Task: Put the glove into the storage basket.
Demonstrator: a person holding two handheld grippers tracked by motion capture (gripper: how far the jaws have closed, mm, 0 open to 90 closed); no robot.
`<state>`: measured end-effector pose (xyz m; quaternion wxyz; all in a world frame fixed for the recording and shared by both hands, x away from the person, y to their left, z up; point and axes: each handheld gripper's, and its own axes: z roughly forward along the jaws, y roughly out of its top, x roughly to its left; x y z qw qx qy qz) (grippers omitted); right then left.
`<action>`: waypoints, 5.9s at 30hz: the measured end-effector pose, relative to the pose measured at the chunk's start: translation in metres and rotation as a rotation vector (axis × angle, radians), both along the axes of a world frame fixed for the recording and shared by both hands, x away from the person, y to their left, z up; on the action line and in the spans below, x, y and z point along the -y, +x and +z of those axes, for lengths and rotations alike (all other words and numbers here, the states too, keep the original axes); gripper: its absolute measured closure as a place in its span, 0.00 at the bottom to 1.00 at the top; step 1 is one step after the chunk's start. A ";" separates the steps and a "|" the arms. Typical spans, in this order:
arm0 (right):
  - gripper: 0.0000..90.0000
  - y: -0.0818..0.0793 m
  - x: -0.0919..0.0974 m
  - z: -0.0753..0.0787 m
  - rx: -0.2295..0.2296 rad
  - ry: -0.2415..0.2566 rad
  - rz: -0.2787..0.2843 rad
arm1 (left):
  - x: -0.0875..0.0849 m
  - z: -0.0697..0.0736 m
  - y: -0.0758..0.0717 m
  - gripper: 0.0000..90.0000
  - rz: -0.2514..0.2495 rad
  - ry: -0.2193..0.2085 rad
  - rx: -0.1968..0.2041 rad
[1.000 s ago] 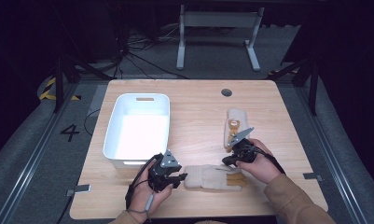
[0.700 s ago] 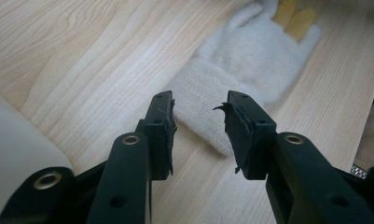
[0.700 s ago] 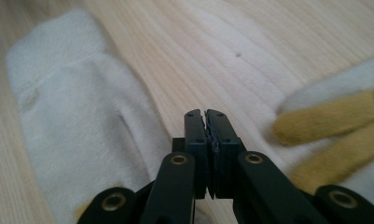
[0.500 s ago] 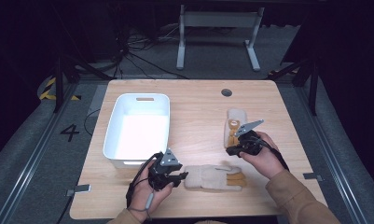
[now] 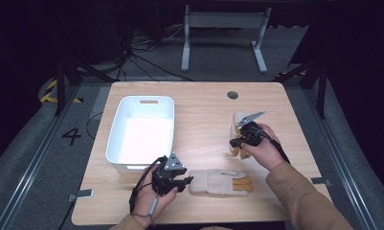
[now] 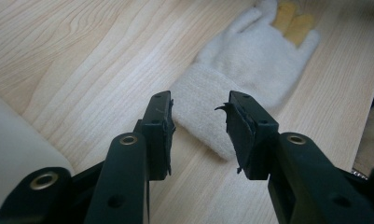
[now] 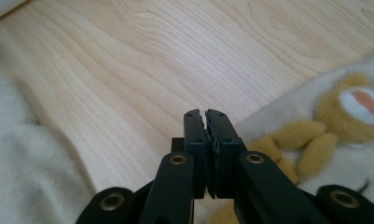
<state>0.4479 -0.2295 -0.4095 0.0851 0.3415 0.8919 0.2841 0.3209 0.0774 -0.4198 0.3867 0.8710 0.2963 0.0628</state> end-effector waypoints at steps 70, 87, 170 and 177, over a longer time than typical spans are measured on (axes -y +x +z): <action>0.67 0.019 0.076 -0.003 0.044 0.021 -0.204 | 0.000 -0.002 0.002 0.68 -0.005 0.008 -0.005; 0.59 0.038 0.080 -0.022 0.026 -0.034 -0.272 | 0.001 -0.002 0.002 0.68 0.000 0.003 -0.008; 0.95 -0.089 -0.006 0.069 0.178 0.124 0.322 | -0.004 0.001 0.002 0.70 0.022 -0.019 0.000; 0.95 -0.097 -0.014 0.062 0.171 0.146 0.371 | -0.006 0.002 0.003 0.71 0.030 -0.031 0.002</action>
